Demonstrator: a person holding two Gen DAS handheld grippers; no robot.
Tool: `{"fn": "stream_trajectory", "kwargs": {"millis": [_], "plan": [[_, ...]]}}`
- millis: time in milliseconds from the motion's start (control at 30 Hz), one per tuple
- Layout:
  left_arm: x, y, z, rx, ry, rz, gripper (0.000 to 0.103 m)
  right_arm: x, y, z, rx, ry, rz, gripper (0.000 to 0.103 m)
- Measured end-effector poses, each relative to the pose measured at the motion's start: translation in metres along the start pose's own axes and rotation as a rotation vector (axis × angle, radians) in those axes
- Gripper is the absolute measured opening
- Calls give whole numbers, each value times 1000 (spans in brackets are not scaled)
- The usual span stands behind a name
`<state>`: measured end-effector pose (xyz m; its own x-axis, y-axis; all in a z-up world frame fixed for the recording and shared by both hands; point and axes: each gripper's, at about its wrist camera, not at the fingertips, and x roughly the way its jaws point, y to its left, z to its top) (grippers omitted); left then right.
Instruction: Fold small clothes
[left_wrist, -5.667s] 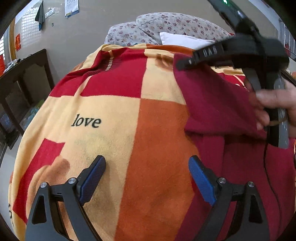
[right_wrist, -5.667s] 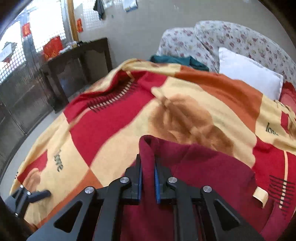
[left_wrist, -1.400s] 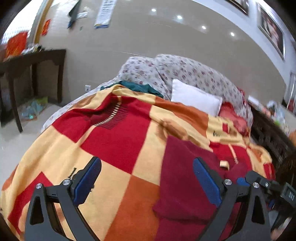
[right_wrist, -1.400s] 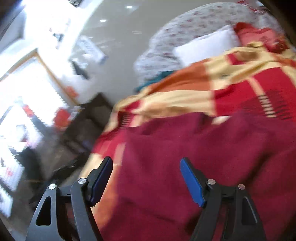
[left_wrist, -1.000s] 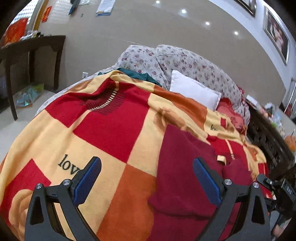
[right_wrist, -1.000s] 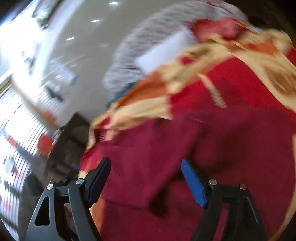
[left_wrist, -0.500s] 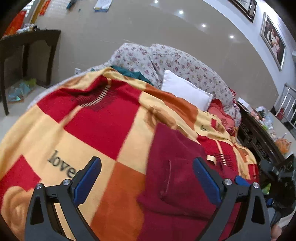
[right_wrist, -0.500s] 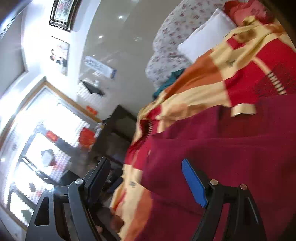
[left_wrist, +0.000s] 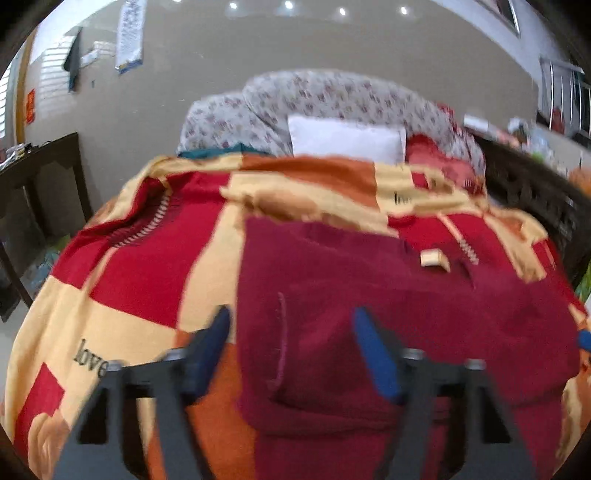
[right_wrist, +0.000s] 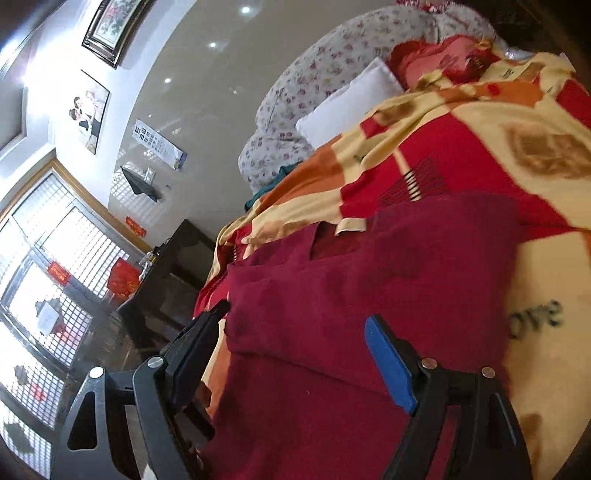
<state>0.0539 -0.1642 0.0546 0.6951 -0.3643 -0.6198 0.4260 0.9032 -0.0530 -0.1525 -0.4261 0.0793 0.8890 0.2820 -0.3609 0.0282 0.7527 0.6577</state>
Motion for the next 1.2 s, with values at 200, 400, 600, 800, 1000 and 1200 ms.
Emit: {"fn": "stream_trajectory", "kwargs": {"millis": [200,400,600,800,1000,1200], "plan": [[13,3,-6,-11,51,18,12,-31,-4,-3,-9,-49,-57,86],[-22,23,12,-98,-39,-60,5,-41,2,12,-83,-54,-187,86],[-15,30,12,-102,-44,-3,5,5,14,9,-258,74,-368,79],[-8,8,6,-32,-24,-25,5,40,-24,-2,-404,168,-696,33],[-4,19,2,-63,-10,19,5,7,-49,4,-256,132,-615,44],[-2,13,-3,-40,1,60,10,10,-9,-22,-406,177,-654,44]]}}
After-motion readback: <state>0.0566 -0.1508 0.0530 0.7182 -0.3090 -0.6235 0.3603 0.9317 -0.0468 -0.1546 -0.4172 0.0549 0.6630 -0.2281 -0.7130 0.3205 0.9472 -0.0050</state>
